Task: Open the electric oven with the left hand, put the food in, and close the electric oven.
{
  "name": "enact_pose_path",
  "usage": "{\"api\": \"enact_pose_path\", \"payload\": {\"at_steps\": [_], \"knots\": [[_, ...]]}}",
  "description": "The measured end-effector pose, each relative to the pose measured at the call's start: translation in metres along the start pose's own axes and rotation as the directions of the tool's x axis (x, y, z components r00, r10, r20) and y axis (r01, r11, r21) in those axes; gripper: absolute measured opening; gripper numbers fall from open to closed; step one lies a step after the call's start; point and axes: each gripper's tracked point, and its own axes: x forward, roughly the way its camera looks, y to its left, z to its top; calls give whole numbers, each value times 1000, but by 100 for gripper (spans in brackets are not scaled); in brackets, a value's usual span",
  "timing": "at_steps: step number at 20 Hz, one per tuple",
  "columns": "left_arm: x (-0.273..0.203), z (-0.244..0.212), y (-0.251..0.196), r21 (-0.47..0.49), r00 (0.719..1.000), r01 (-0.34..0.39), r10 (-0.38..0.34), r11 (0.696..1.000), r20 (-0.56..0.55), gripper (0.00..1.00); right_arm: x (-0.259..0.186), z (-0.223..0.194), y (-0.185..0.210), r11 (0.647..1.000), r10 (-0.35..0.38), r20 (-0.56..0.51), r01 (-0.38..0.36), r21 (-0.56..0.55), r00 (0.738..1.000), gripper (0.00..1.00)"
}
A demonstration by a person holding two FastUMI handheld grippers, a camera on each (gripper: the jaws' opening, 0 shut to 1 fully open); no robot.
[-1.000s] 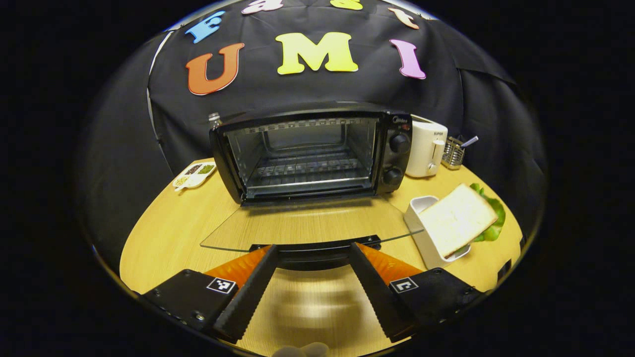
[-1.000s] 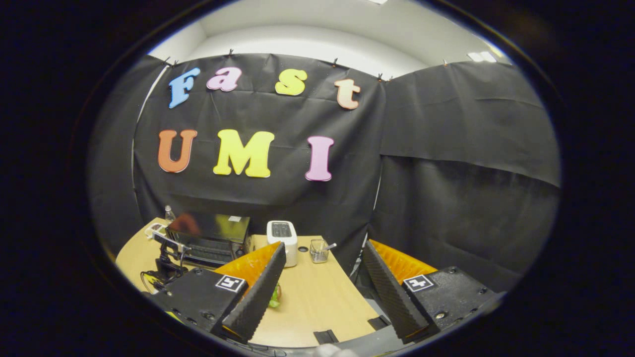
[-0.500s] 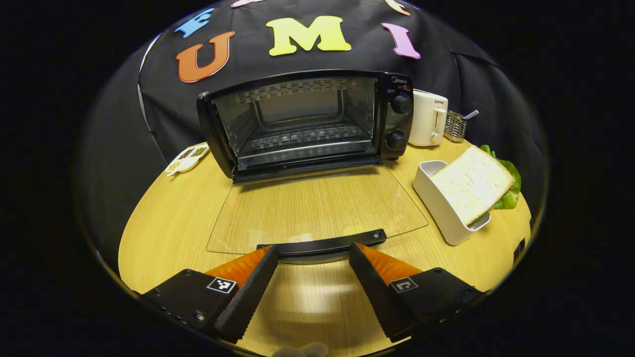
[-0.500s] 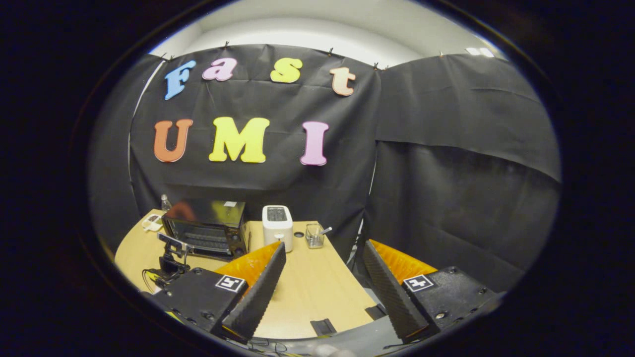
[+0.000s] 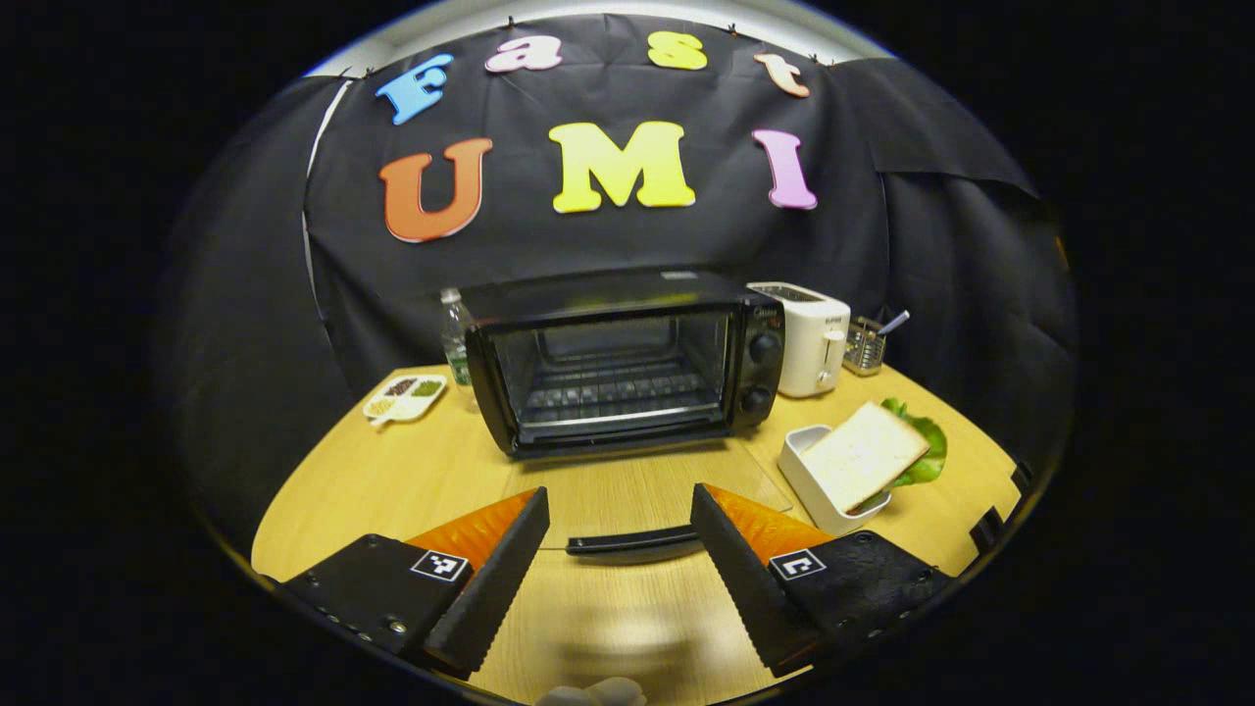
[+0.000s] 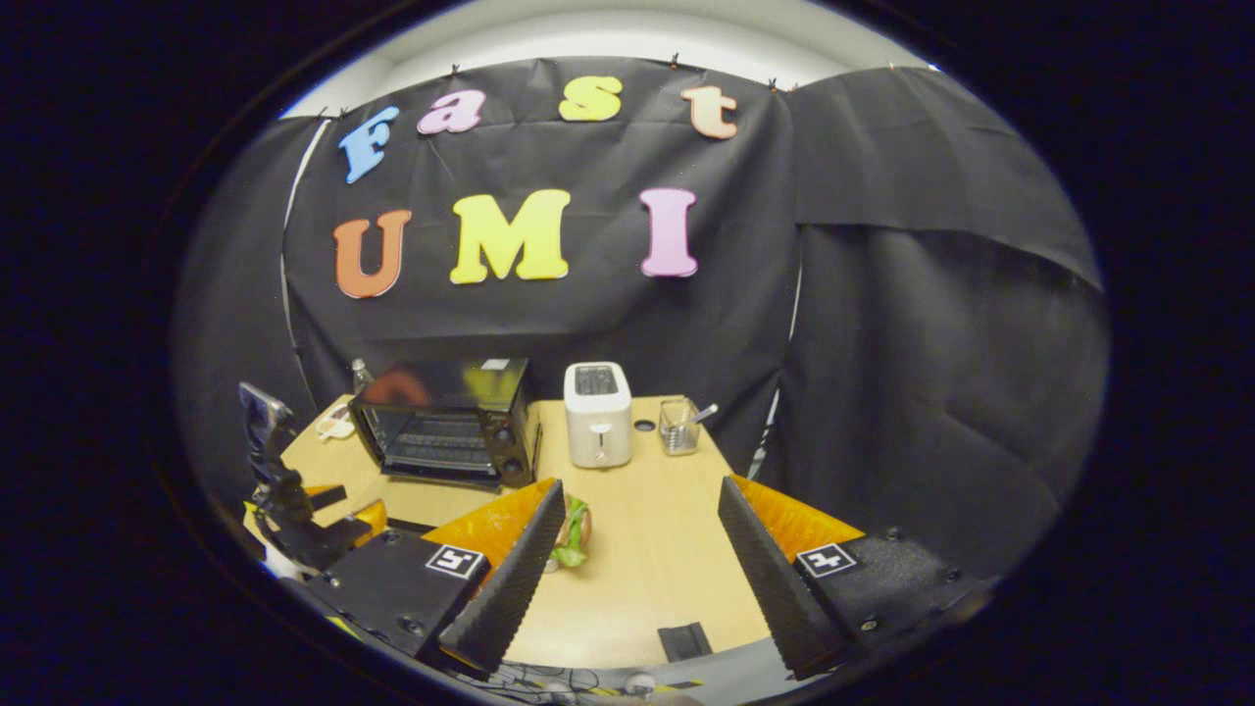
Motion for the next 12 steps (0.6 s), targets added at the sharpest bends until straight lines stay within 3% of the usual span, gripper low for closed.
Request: {"api": "enact_pose_path", "payload": {"at_steps": [3, 4, 5, 12], "knots": [[-35, 48, 11, -5, 995, -27, 27, 1000, 98, 95, 46, -41, 12, 993, 105, -102, -99, 63, 989, 100], [-47, 64, 14, -11, 992, -40, 41, 999, 120, 96, 60, -54, 18, 987, 144, -137, -132, 90, 980, 92], [-60, 78, 16, -16, 988, -52, 54, 998, 146, 96, 75, -67, 24, 980, 183, -171, -165, 113, 968, 100], [-120, 161, 24, -84, 951, -135, 153, 987, 270, 95, 163, -107, 54, 917, 375, -300, -303, 260, 877, 98]]}}
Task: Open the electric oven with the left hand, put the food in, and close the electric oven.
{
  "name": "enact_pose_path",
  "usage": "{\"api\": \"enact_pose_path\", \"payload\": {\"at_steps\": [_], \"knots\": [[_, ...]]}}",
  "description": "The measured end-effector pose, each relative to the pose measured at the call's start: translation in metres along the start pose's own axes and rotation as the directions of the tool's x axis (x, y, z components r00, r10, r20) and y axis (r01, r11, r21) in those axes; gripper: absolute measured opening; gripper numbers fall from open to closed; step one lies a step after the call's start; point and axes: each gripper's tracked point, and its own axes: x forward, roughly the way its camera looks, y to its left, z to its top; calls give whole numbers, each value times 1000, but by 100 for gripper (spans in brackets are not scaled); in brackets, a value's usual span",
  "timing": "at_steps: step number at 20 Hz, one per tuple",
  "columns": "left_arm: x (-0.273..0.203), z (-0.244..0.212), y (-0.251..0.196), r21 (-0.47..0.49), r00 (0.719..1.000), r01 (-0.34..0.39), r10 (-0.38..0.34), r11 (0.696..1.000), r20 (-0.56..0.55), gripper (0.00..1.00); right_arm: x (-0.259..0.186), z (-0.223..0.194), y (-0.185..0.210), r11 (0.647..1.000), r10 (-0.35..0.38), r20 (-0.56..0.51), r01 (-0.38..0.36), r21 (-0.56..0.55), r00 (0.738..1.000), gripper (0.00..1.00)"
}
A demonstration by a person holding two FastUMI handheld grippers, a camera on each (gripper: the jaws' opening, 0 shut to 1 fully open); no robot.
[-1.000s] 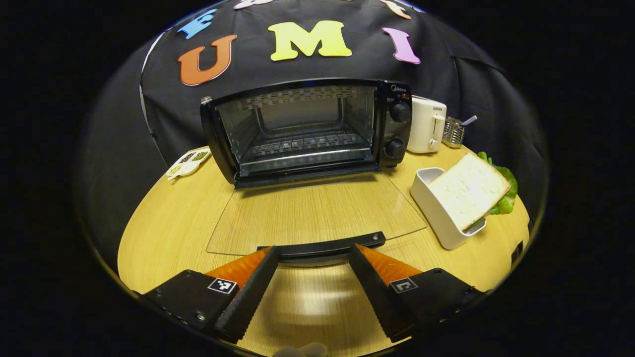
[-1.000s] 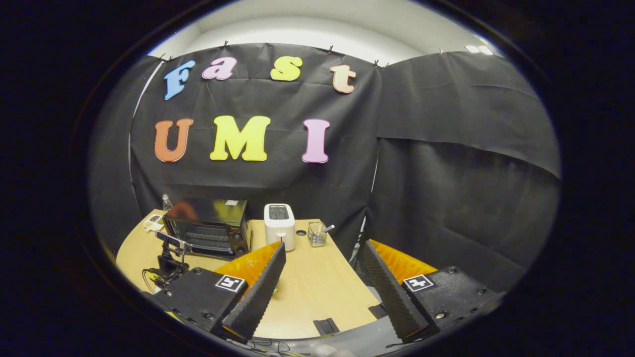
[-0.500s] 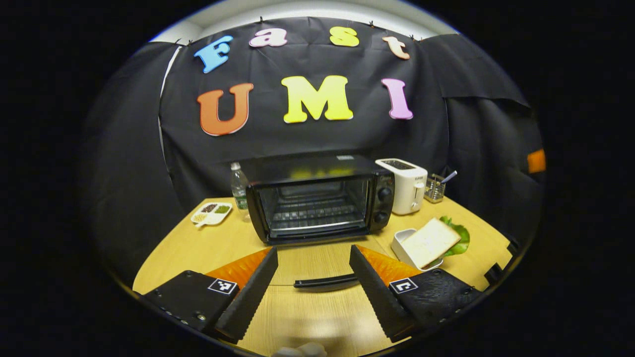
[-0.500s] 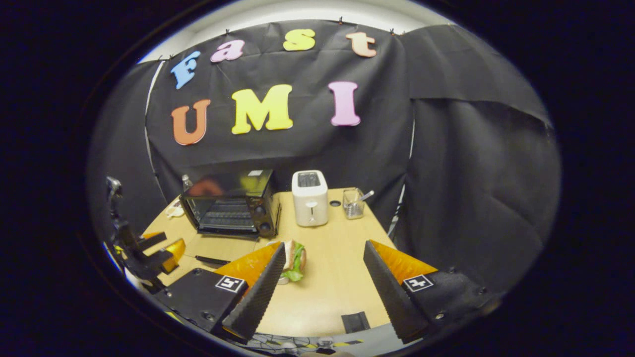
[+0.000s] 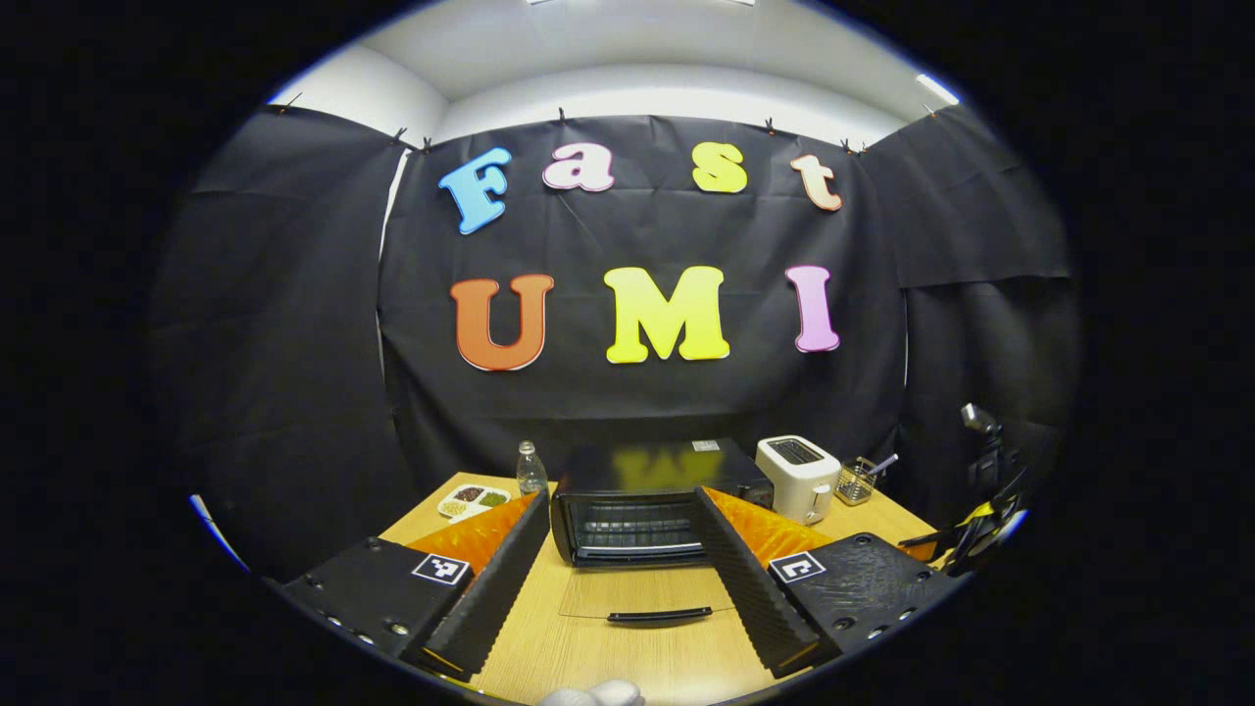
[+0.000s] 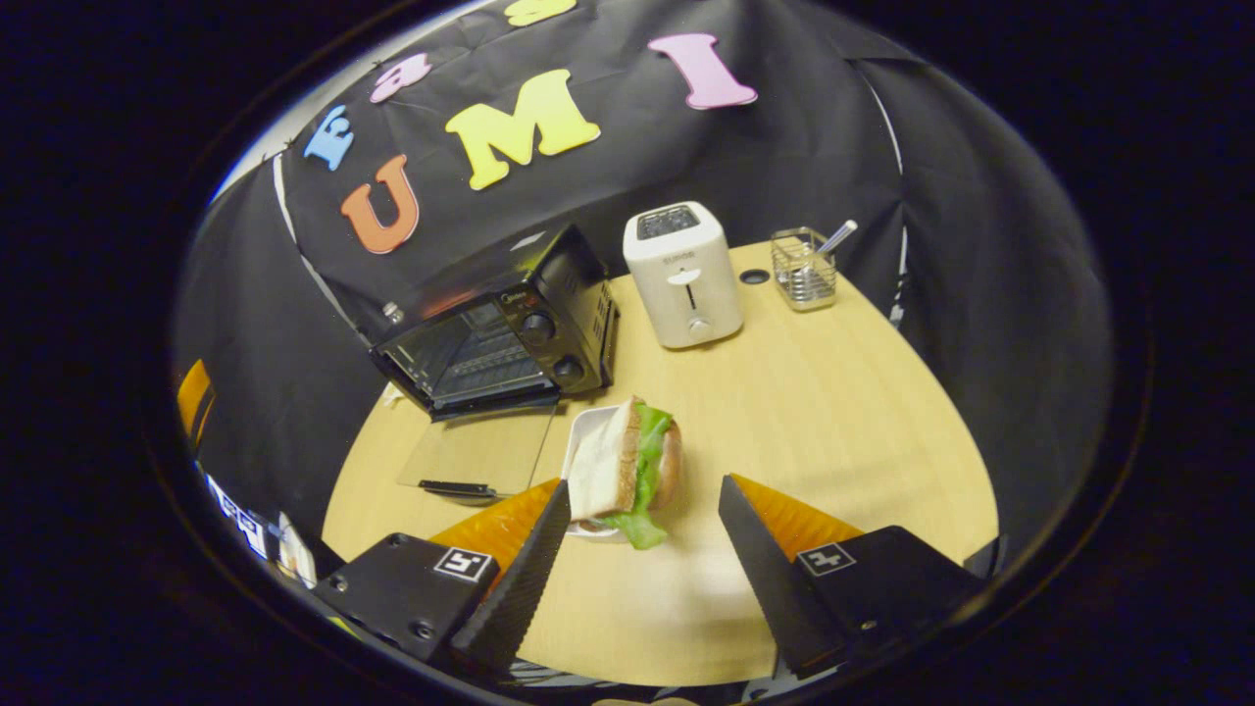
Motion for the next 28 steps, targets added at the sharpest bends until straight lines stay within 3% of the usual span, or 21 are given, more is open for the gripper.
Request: {"api": "enact_pose_path", "payload": {"at_steps": [8, 10, 11, 12, 13, 14, 15, 16, 17, 18, 19, 24, 28], "knots": [[-1, 38, 8, -22, 992, -122, 122, 992, 32, 95, 74, 5, -12, 990, 118, -148, -106, 89, 982, 94], [-1, 42, 9, -19, 989, -147, 148, 989, 29, 95, 84, 1, -7, 978, 162, -179, -134, 159, 970, 86], [0, 44, 10, -14, 986, -166, 166, 986, 32, 95, 84, 0, -4, 969, 186, -186, -149, 196, 965, 77], [-1, 45, 12, -6, 983, -181, 181, 984, 33, 95, 86, 0, -3, 962, 200, -187, -156, 225, 962, 58], [0, 44, 12, 0, 981, -194, 194, 981, 30, 95, 83, 0, -2, 954, 218, -189, -169, 248, 957, 63], [-1, 44, 13, 6, 978, -207, 206, 978, 29, 95, 83, 0, 0, 948, 235, -191, -181, 263, 953, 57], [-2, 44, 13, 12, 976, -217, 217, 976, 26, 95, 81, 2, 2, 944, 241, -187, -186, 271, 952, 41], [-4, 43, 15, 20, 972, -233, 232, 972, 31, 95, 80, 1, 4, 945, 247, -190, -193, 265, 950, 44], [-5, 45, 18, 26, 968, -247, 246, 969, 42, 95, 76, 2, 6, 947, 250, -190, -199, 254, 949, 41], [-6, 48, 20, 30, 966, -253, 252, 967, 50, 95, 75, 3, 8, 948, 251, -187, -203, 246, 950, 31], [-8, 47, 21, 33, 966, -255, 253, 966, 50, 95, 71, 6, 11, 948, 250, -178, -204, 242, 952, 40], [-17, 38, 40, 50, 965, -259, 257, 965, 54, 95, 35, 37, 34, 950, 213, -57, -193, 245, 975, 40], [-13, 28, 56, 58, 981, -194, 192, 979, 31, 95, 11, 65, 73, 913, 143, 127, -180, 367, 982, 39]]}}
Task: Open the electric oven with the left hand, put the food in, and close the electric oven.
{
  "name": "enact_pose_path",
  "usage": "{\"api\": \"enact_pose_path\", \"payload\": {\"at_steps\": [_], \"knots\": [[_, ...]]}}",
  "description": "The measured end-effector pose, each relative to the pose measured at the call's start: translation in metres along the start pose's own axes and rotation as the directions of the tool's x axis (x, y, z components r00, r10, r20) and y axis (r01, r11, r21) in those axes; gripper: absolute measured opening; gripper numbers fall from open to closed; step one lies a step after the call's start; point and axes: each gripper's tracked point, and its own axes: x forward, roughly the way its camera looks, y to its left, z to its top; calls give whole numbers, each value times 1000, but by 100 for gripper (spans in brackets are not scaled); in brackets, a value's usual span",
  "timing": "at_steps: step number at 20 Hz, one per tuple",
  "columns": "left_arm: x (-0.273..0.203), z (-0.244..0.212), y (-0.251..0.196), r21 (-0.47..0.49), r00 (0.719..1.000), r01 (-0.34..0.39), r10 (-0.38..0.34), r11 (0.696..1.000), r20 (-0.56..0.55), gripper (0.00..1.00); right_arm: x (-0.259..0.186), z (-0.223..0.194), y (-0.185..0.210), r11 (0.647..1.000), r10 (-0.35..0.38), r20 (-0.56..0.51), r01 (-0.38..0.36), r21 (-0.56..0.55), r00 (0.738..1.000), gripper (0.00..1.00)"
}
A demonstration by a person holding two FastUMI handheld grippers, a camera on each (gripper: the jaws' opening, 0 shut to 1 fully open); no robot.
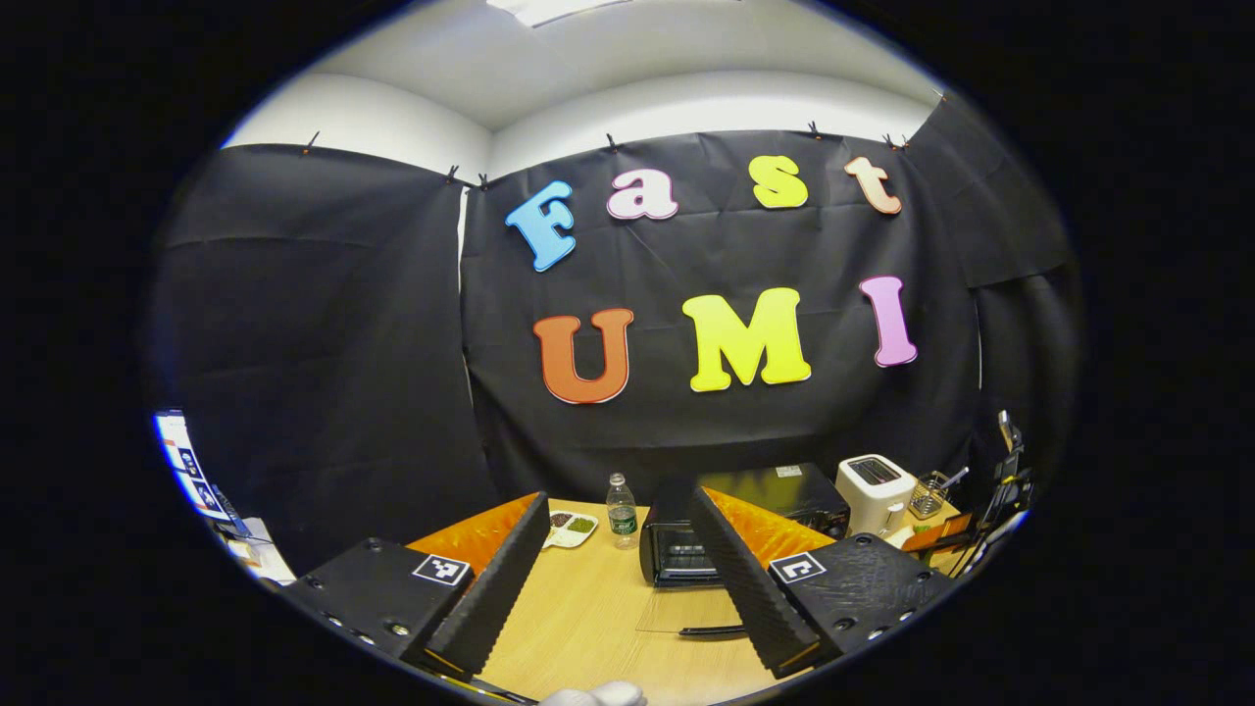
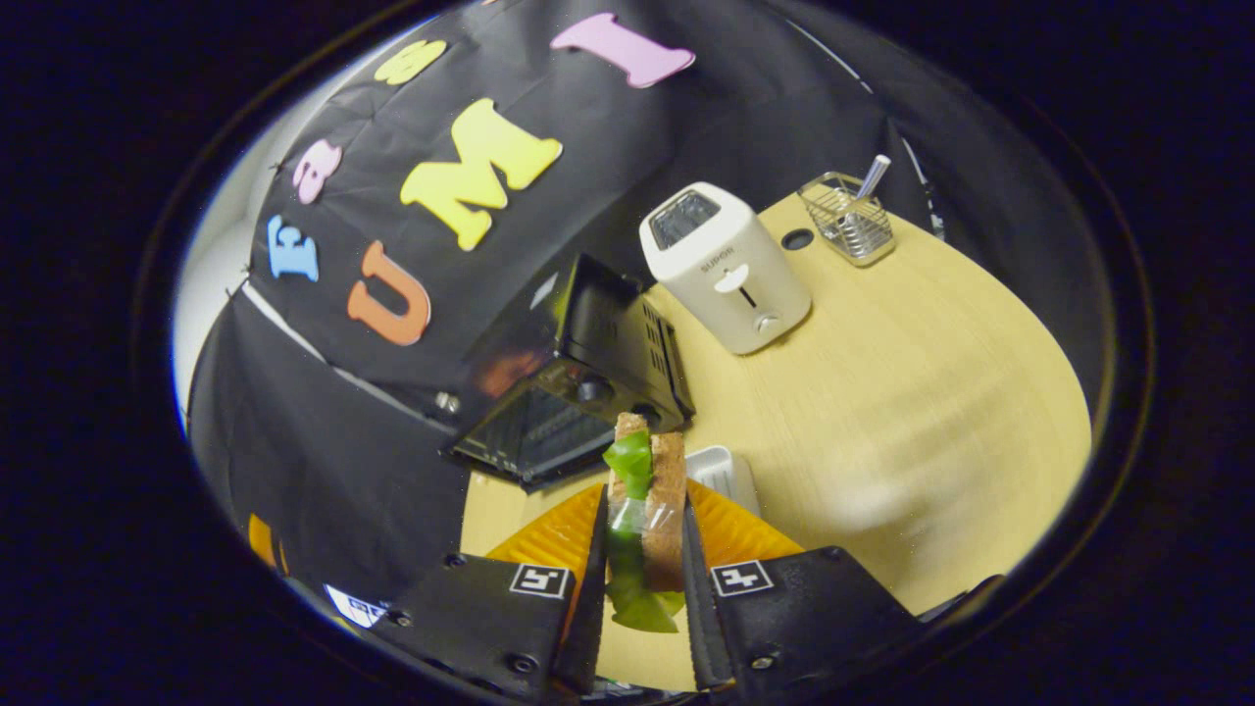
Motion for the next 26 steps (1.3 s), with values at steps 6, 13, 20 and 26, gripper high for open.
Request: {"api": "enact_pose_path", "payload": {"at_steps": [6, 13, 20, 26], "knots": [[17, -12, 13, 17, 986, 167, -167, 986, -19, 95, 8, -31, 72, 987, 36, 207, -68, 148, 978, 39], [23, -26, 32, 41, 972, 232, -231, 972, -37, 95, 78, -80, 113, 952, 19, 313, -113, 286, 950, 39], [20, -45, 43, 102, 965, 256, -249, 961, -77, 95, 166, -96, 126, 928, -75, 329, -55, 368, 941, 39], [27, -61, 50, 110, 966, 245, -233, 963, -108, 95, 226, -81, 132, 933, -110, 340, -21, 360, 934, 39]]}}
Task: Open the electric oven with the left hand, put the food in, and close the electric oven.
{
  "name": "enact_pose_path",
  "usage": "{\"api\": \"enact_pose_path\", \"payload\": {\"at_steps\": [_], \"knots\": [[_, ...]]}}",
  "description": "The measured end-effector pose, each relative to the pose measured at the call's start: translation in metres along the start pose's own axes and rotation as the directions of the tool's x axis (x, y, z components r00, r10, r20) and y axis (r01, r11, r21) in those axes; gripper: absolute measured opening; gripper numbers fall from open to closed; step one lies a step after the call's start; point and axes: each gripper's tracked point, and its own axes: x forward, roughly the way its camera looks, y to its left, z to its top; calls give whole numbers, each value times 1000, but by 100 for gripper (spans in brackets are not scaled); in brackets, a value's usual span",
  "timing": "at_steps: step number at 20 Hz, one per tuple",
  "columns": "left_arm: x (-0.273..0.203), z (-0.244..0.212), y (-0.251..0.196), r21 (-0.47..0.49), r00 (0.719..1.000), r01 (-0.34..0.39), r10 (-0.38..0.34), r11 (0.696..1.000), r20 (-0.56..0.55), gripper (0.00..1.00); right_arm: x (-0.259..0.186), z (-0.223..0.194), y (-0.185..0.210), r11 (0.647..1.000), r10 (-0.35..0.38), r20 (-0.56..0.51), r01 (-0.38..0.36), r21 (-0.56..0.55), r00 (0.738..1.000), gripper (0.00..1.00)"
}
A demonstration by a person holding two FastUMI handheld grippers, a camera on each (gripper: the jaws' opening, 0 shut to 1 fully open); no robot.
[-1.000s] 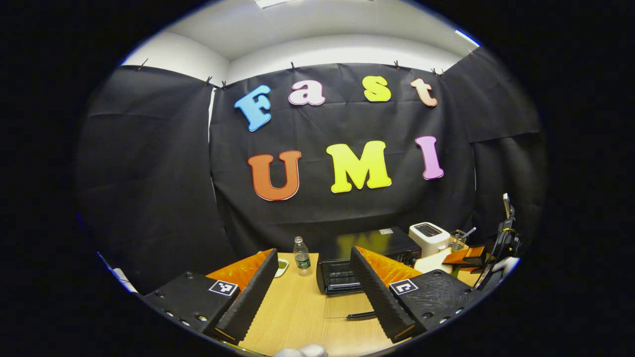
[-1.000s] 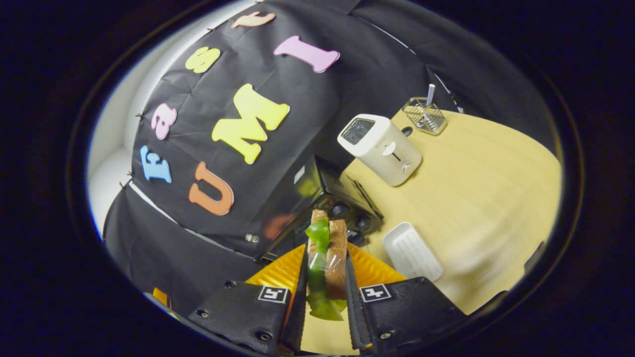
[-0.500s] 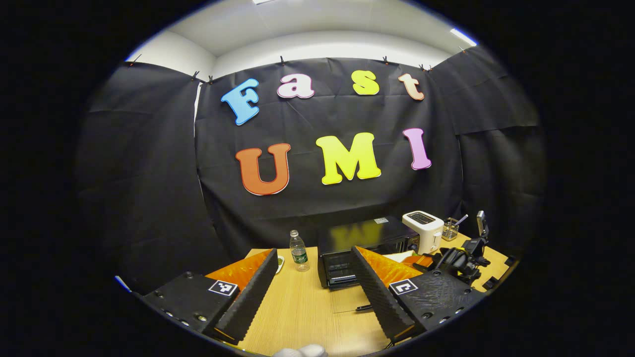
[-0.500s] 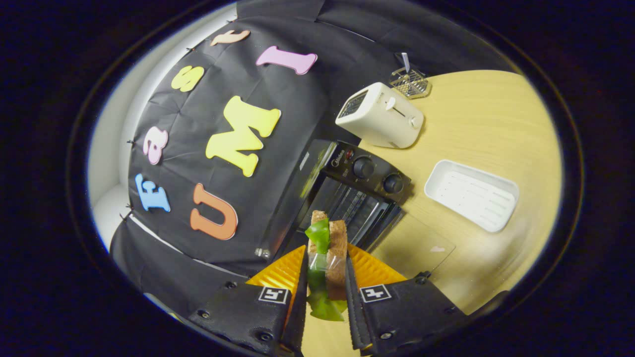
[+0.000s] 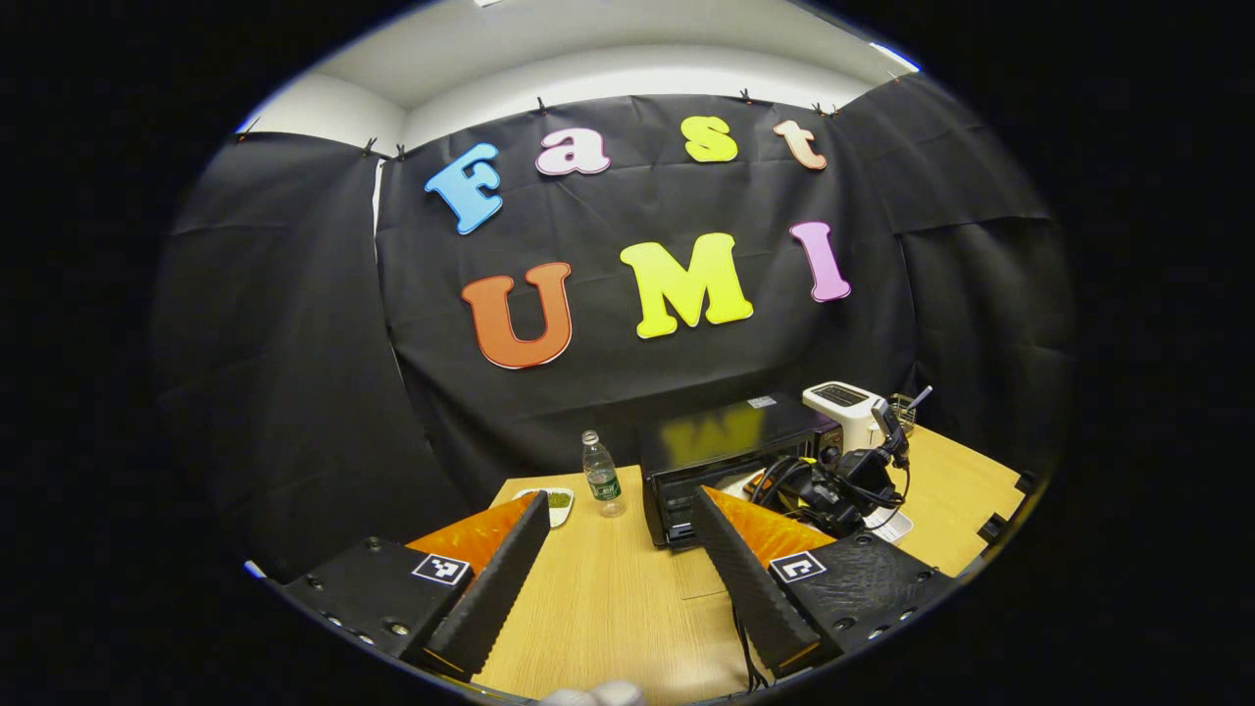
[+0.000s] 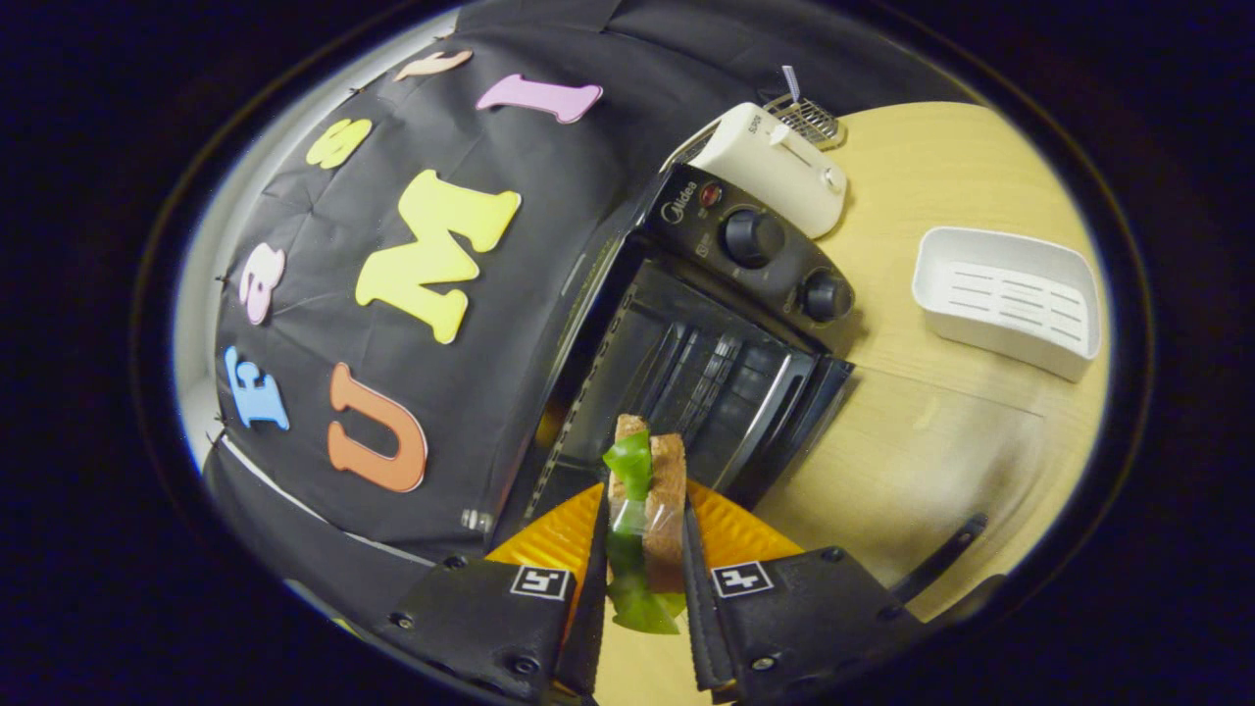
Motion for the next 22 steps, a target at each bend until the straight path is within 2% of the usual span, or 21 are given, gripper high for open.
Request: {"api": "enact_pose_path", "payload": {"at_steps": [3, 6, 10, 11, 12, 13, 14, 15, 16, 18, 22], "knots": [[4, -3, -2, 4, 1000, 7, -7, 1000, -9, 95, 24, 4, 1, 1000, -8, 18, 8, -18, 1000, 39], [10, 0, -4, 0, 1000, 7, -7, 1000, -13, 95, 45, 5, 3, 1000, -9, 13, 8, 23, 1000, 39], [21, 1, -6, -10, 1000, 2, -2, 1000, -18, 95, 57, 5, -7, 997, -44, 18, 45, -66, 999, 43], [22, 1, -7, -18, 1000, 1, -2, 1000, -25, 95, 57, 7, -14, 991, -82, 18, 83, -101, 997, 51], [24, 0, -7, -22, 1000, -2, 1, 1000, -30, 95, 57, 6, -19, 984, -105, 12, 105, -143, 994, 70], [27, -2, -7, -22, 999, -9, 8, 1000, -35, 95, 58, 3, -20, 976, -114, -14, 109, -191, 993, 53], [30, -2, -6, -25, 999, -15, 14, 1000, -37, 95, 55, -3, -22, 963, -123, -46, 108, -245, 991, 63], [32, -2, -6, -31, 999, -20, 19, 999, -36, 95, 52, -1, -22, 948, -135, -56, 112, -297, 989, 84], [36, -1, -7, -33, 999, -24, 23, 999, -36, 95, 44, 5, -21, 927, -146, -47, 120, -356, 988, 100], [38, 2, -6, -39, 999, -37, 36, 999, -27, 95, 27, 25, -20, 877, -141, -9, 121, -465, 990, 100], [38, 7, -12, -81, 999, -38, 38, 996, 1, 95, -36, 63, -22, 745, -123, 4, 95, -660, 992, 100]]}}
